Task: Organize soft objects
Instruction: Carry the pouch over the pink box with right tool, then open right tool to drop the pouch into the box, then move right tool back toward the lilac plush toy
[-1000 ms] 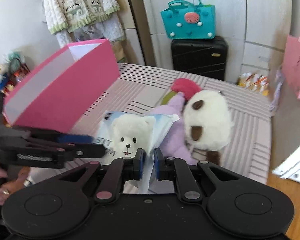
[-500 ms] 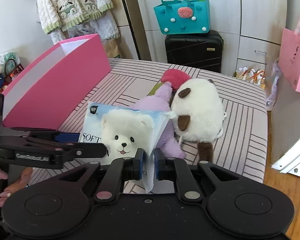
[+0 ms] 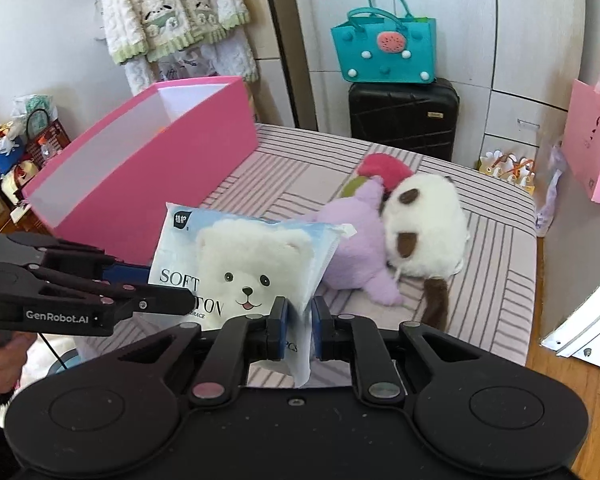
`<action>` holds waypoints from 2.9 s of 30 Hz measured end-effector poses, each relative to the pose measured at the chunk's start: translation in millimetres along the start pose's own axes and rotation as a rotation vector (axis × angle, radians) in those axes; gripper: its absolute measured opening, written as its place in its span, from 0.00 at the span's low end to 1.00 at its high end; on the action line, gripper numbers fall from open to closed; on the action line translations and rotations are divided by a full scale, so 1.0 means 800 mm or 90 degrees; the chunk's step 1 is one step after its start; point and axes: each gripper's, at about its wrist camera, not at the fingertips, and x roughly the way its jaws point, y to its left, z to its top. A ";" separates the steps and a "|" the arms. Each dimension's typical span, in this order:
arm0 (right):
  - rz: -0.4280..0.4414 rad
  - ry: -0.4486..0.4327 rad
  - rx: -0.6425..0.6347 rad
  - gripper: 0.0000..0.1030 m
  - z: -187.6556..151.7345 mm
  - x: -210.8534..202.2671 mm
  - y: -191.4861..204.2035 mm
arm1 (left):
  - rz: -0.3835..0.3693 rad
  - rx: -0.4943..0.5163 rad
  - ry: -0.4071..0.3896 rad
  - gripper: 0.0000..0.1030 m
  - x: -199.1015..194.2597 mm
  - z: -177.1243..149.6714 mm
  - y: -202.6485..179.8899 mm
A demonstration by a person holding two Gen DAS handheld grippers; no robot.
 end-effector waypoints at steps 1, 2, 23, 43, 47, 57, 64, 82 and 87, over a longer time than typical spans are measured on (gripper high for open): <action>0.005 0.000 -0.002 0.18 -0.002 -0.004 0.006 | 0.002 0.005 0.001 0.31 -0.008 -0.001 0.000; 0.010 -0.001 -0.003 0.18 -0.003 -0.009 0.011 | 0.004 0.012 0.003 0.31 -0.016 -0.003 0.000; 0.096 -0.002 -0.123 0.23 0.025 -0.061 0.121 | 0.024 0.074 0.001 0.31 -0.178 0.009 0.016; 0.139 -0.059 -0.164 0.27 0.145 0.012 0.191 | 0.093 0.050 -0.130 0.31 -0.228 0.078 0.117; 0.097 -0.037 -0.182 0.27 0.165 0.070 0.207 | 0.094 0.017 -0.085 0.31 -0.189 0.098 0.164; 0.076 0.040 -0.204 0.24 0.174 0.137 0.227 | 0.121 0.025 0.053 0.31 -0.114 0.111 0.226; 0.074 0.071 -0.249 0.24 0.155 0.127 0.243 | 0.118 0.047 0.111 0.31 -0.101 0.094 0.229; 0.066 0.036 -0.217 0.34 0.165 0.111 0.232 | 0.189 0.062 0.072 0.46 -0.123 0.098 0.205; 0.083 0.019 -0.207 0.35 0.162 0.085 0.235 | 0.175 0.061 0.075 0.49 -0.145 0.098 0.187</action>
